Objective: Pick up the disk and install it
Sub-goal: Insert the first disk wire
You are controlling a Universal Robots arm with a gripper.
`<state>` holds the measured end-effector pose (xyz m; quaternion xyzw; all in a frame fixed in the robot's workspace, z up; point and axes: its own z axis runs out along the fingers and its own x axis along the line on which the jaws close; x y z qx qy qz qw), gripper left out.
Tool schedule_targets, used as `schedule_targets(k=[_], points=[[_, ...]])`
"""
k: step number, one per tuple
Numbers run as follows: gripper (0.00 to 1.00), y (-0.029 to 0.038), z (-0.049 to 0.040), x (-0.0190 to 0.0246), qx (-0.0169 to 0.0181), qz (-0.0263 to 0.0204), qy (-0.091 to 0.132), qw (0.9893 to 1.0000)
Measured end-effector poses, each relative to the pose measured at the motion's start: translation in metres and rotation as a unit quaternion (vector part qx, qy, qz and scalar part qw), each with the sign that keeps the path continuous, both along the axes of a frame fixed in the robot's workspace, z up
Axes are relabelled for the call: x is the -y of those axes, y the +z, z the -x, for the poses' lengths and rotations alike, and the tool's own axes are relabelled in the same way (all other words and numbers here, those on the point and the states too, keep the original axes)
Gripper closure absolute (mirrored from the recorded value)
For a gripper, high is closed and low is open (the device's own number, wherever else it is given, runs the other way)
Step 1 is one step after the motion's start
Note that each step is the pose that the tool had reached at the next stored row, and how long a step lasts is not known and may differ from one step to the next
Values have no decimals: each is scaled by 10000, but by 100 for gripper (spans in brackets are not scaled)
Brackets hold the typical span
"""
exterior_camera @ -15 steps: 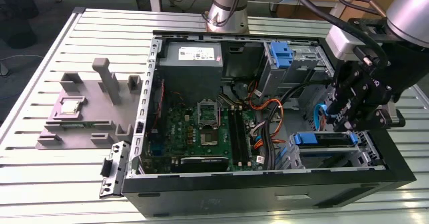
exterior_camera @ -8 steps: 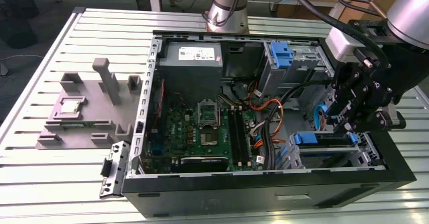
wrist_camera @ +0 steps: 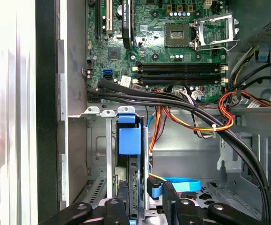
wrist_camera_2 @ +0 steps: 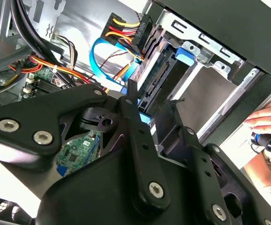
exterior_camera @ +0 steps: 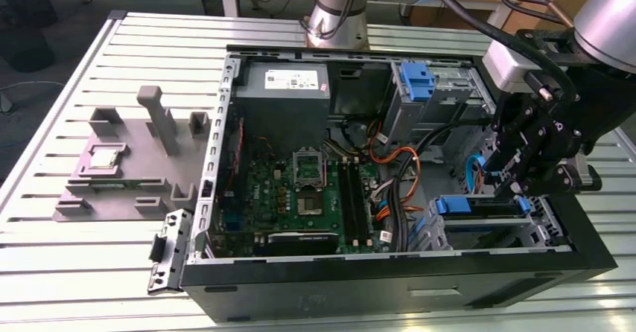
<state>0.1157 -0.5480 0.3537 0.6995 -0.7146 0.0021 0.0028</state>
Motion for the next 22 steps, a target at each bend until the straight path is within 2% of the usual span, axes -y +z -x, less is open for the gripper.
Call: schedule_targets(k=[1,2,3,4,5,7,16,22], points=[[59,0,0,0,0,0,0,10000],[65,0,0,0,0,0,0,10000],[65,0,0,0,0,0,0,10000],[71,0,0,0,0,0,0,10000],[71,0,0,0,0,0,0,10000],[83,0,0,0,0,0,0,10000],[84,-2,0,2,0,0,0,10000],[84,-38,0,80,3,-22,19,10000]])
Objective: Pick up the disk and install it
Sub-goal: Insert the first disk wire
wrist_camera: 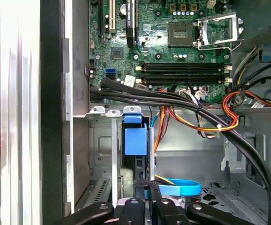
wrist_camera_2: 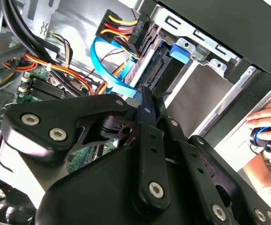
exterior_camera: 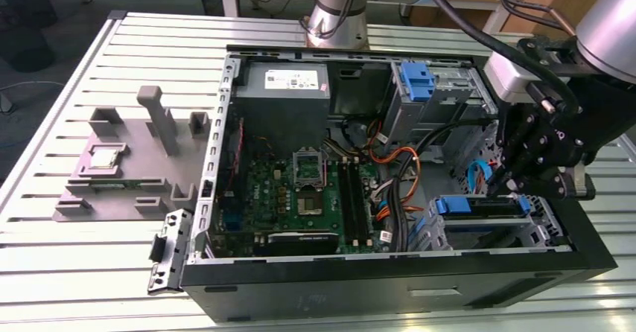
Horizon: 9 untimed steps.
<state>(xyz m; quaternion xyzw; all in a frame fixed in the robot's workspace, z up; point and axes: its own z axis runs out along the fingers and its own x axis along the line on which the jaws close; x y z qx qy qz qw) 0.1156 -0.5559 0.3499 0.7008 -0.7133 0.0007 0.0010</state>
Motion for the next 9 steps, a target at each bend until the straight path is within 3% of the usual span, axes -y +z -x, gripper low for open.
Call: schedule_targets(k=[5,9], points=[[84,-33,0,17,18,-11,95,10000],[84,-42,1,17,63,-54,184,9998]])
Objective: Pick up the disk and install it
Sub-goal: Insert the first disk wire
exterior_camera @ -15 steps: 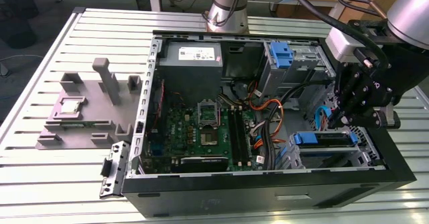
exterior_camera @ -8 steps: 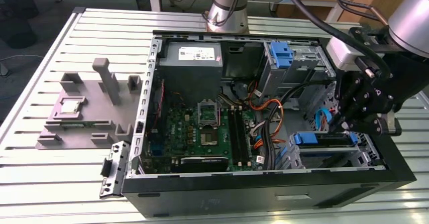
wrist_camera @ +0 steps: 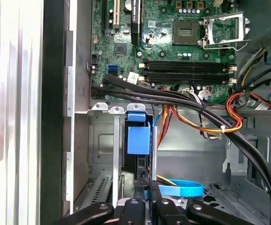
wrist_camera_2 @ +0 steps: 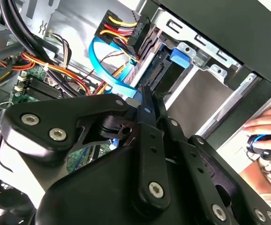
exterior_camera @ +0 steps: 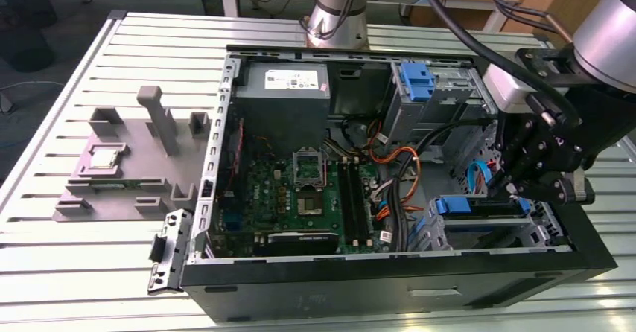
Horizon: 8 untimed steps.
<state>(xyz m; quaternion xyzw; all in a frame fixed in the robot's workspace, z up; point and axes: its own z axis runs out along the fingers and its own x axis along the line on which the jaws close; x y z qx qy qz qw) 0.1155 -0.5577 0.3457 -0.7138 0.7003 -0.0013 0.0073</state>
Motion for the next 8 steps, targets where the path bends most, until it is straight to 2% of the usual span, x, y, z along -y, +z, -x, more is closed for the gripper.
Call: schedule_targets(k=[2,8], points=[[84,-6,7,0,14,-3,37,10000],[84,-42,21,1,15,-3,113,9999]])
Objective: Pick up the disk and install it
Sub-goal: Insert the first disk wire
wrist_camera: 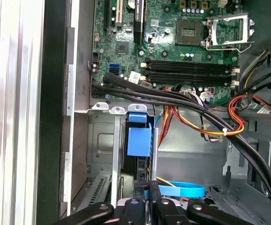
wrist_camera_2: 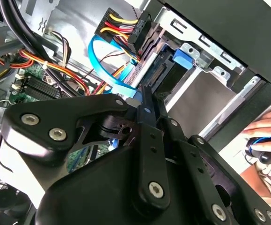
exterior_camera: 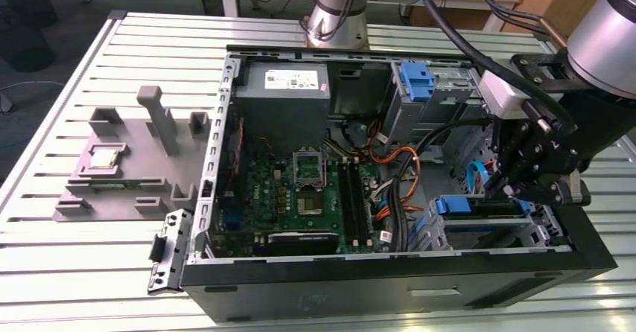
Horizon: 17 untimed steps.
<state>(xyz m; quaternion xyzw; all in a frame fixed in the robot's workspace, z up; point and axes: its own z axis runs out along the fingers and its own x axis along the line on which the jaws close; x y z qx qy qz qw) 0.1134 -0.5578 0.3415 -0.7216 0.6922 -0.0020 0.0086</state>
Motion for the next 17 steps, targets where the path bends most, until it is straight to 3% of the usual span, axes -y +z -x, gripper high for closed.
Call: schedule_targets(k=[17], points=[[84,-31,-2,0,1,-14,19,10000]])
